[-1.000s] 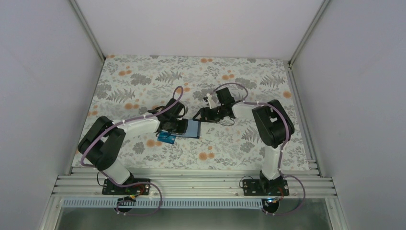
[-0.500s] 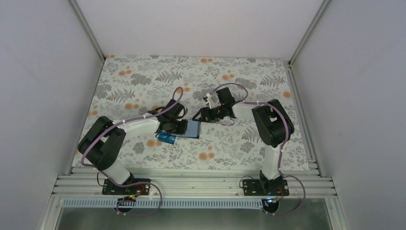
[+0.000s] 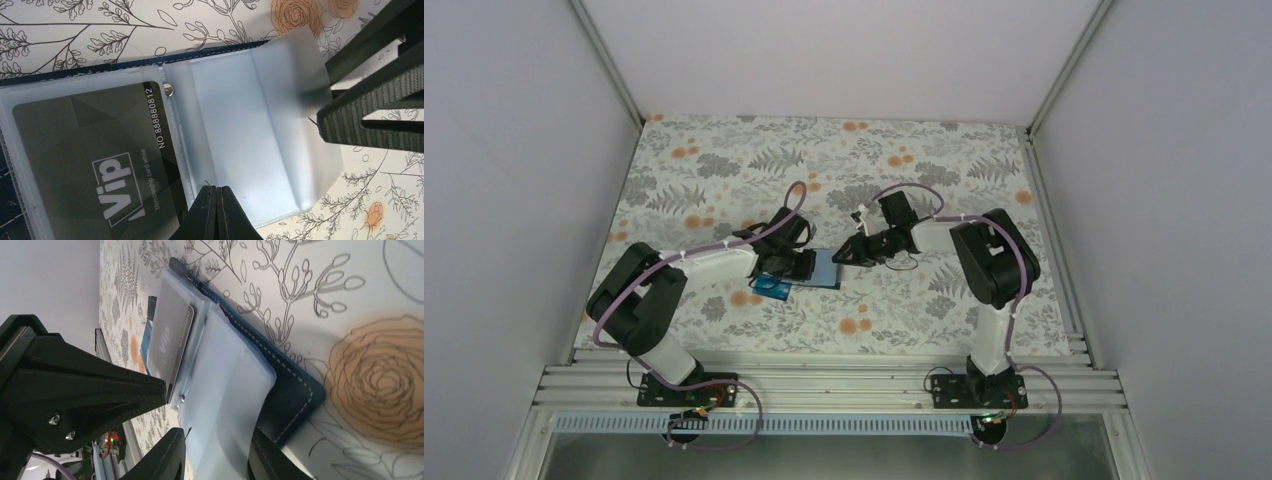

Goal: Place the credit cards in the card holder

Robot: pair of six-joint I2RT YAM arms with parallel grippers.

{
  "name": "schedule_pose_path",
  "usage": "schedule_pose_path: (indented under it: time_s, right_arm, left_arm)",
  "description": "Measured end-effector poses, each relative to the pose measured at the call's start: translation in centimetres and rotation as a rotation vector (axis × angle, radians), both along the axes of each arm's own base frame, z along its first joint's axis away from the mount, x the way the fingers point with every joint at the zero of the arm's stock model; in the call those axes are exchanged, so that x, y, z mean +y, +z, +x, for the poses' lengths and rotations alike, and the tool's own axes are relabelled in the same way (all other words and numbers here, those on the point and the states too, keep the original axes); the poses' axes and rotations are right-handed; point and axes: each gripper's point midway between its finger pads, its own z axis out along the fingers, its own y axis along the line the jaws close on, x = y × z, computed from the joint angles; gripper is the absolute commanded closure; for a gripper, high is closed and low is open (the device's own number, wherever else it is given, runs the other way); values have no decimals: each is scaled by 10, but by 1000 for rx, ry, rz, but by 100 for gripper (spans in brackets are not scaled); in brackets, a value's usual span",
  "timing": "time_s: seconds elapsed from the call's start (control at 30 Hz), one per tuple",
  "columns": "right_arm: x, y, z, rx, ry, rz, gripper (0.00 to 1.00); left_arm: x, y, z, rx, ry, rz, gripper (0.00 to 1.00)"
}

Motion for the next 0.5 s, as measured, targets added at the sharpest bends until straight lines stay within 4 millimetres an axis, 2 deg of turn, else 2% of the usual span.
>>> schedule_pose_path:
  time_s: [0.33,0.5]
  right_arm:
    - [1,11,-6,-15,13,14,94]
    - [1,9,-11,4,17,3,95]
  left_arm:
    - [0,0,0,-1,2,2,98]
    - [3,0,1,-4,8,13,98]
